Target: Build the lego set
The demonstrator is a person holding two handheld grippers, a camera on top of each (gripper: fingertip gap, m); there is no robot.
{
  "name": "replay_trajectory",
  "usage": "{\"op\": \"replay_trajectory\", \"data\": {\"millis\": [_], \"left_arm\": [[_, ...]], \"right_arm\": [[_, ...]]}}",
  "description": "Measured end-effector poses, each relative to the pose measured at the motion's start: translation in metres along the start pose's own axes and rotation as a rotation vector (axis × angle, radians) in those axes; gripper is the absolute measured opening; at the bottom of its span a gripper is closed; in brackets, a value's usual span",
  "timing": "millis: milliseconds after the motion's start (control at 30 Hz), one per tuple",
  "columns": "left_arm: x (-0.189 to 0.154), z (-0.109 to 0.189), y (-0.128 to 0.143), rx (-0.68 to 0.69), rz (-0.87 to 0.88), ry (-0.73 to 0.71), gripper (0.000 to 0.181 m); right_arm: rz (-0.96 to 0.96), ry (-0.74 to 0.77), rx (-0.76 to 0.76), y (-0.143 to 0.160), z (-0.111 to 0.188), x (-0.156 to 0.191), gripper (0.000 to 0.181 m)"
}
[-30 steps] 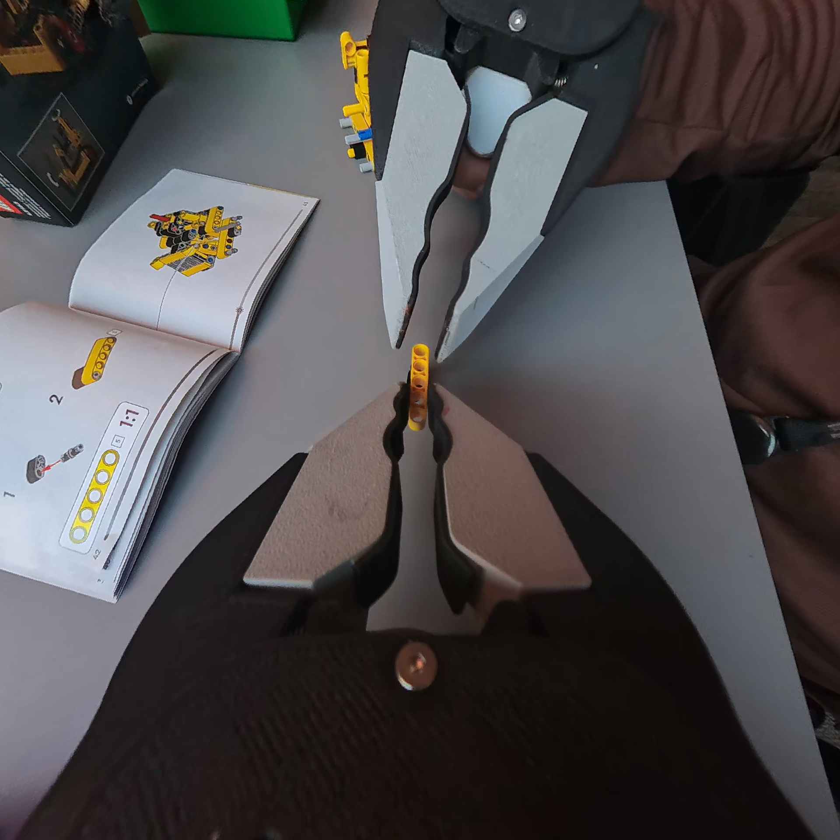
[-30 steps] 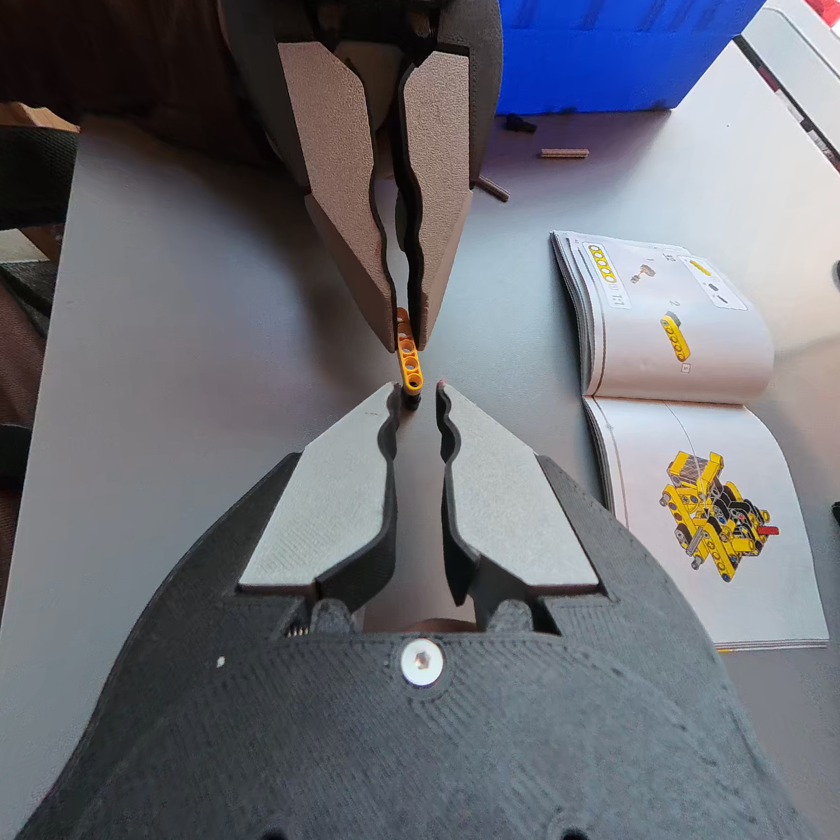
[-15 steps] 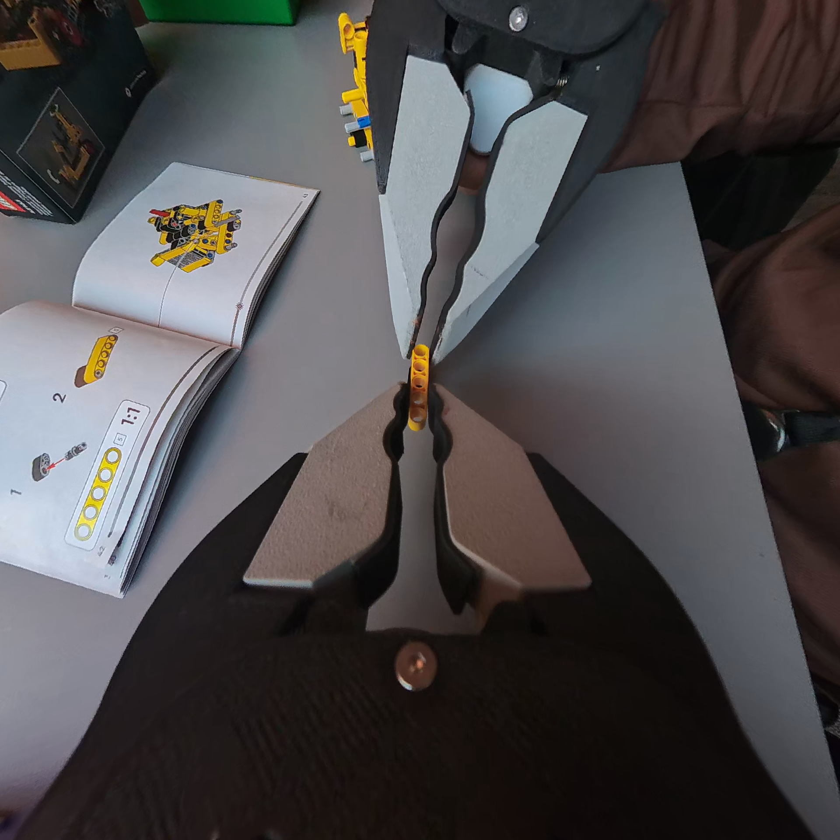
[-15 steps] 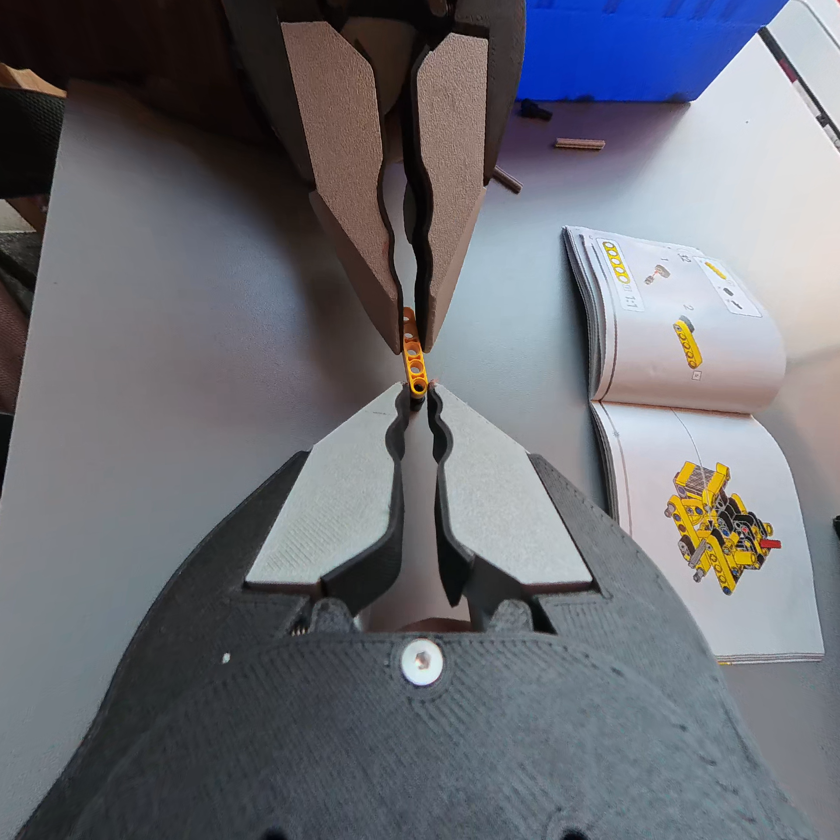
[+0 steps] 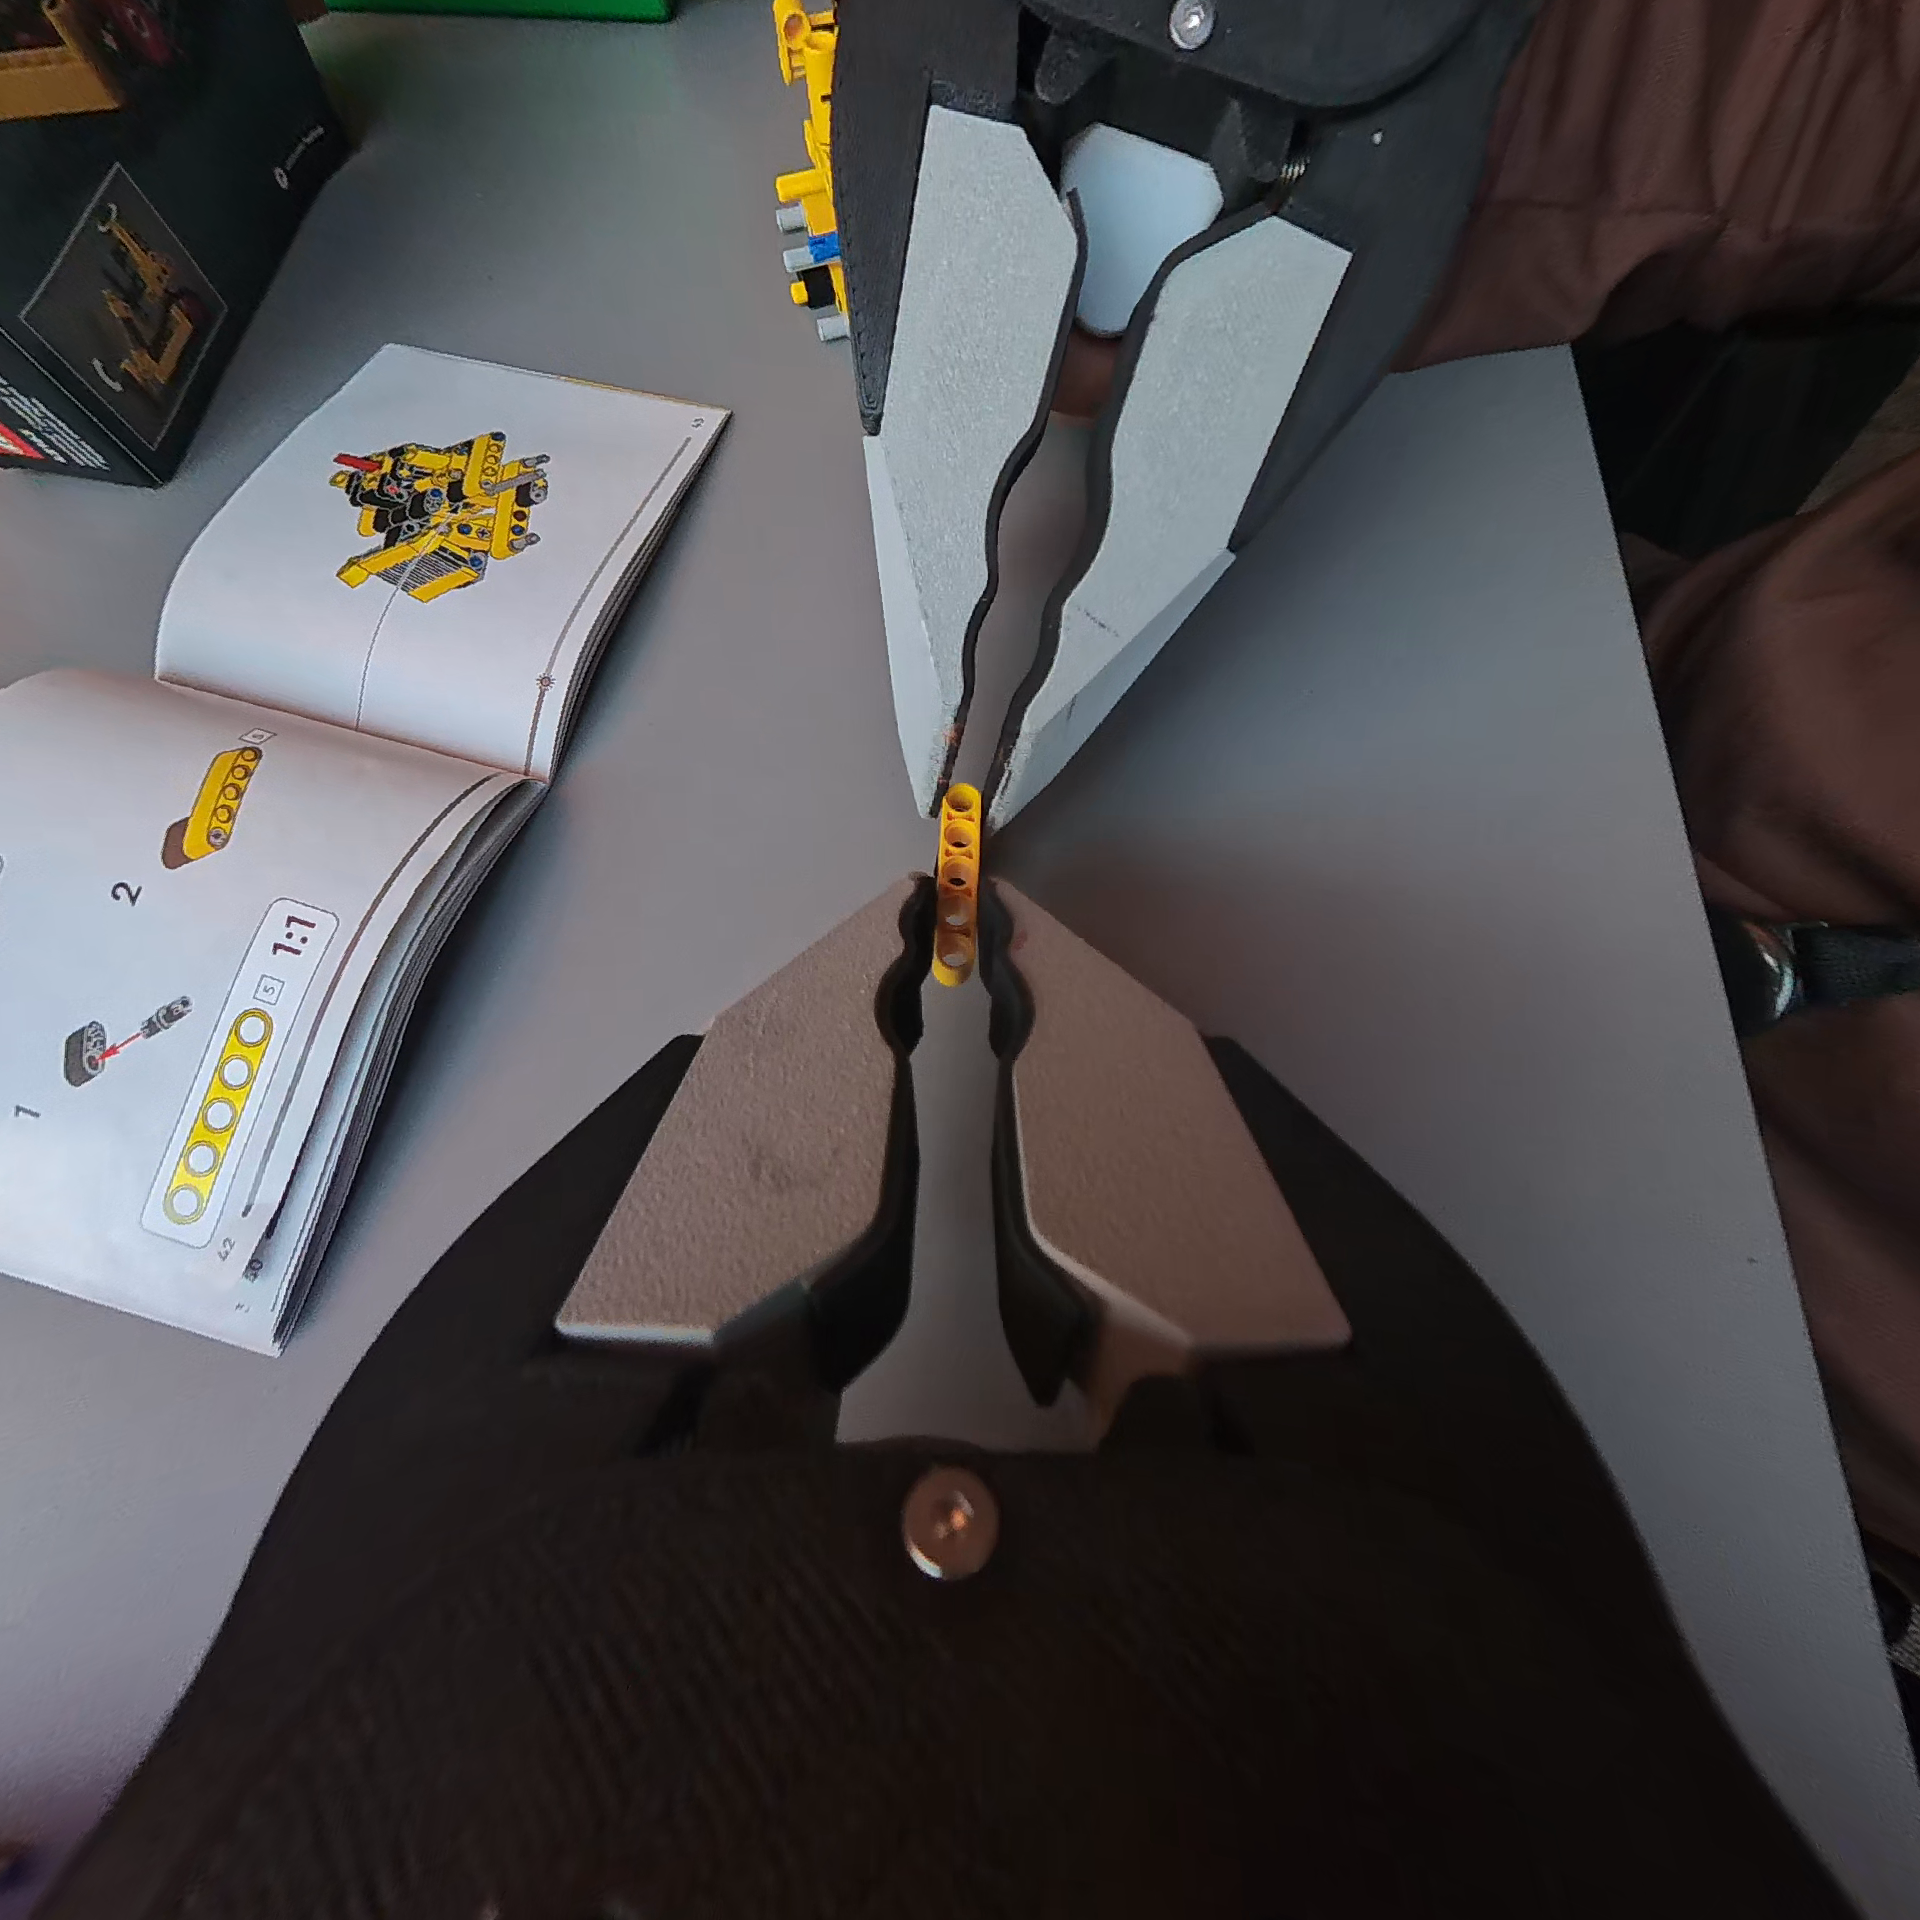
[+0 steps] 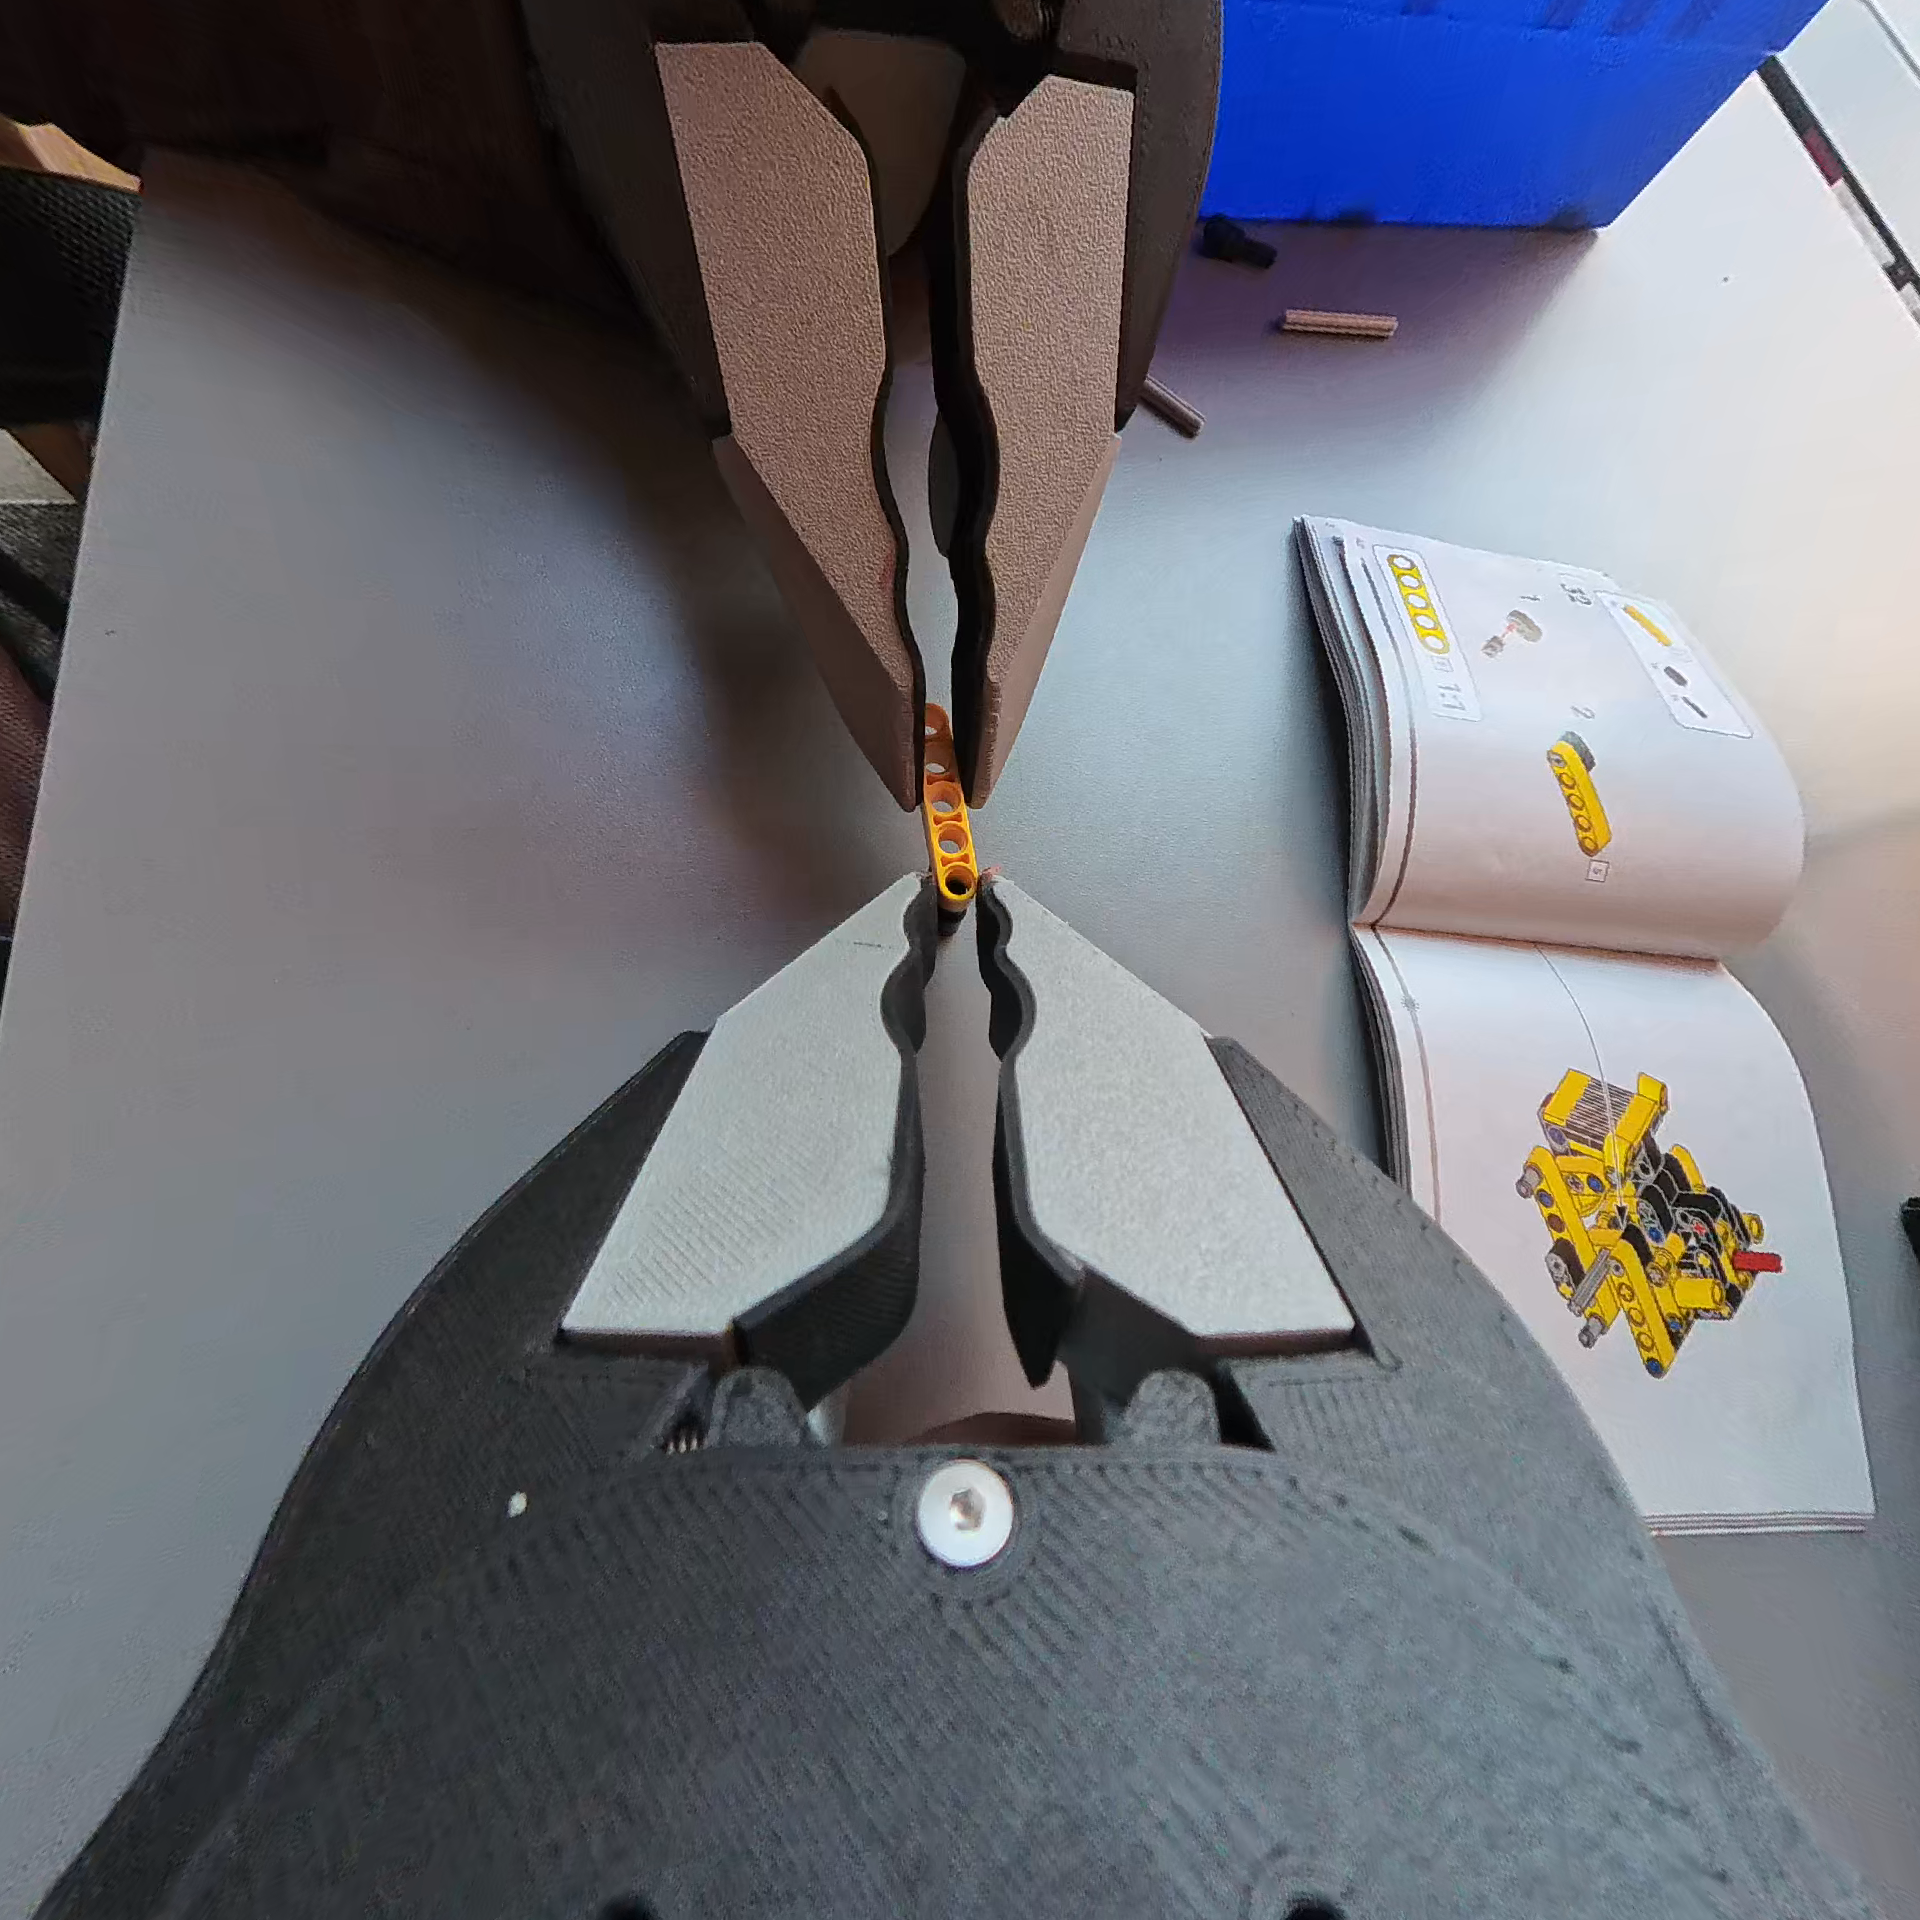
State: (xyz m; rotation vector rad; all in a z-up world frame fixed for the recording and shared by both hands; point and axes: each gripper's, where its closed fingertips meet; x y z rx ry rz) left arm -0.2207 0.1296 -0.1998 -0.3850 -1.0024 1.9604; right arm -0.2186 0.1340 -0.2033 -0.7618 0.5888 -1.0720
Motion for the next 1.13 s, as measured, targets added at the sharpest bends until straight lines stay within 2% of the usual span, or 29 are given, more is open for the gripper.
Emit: {"op": "replay_trajectory", "data": {"millis": [667, 1133], "left_arm": [[-0.0004, -0.0022, 0.0006, 0.0, 0.009, 0.009, 0.005], [0.0002, -0.0029, 0.0008, 0.018, -0.007, 0.009, 0.004]], "right_arm": [[0.059, 0.007, 0.021, 0.0027, 0.0007, 0.0002, 0.004], [0.03, 0.005, 0.009, 0.0037, 0.0003, 0.0001, 0.004]]}}
Point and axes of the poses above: each gripper's, where its closed fingertips meet, z back along the fingers, y out of its underside, x = y × z across the jaws, and after that the axes turned 8 degrees about -z, right-handed
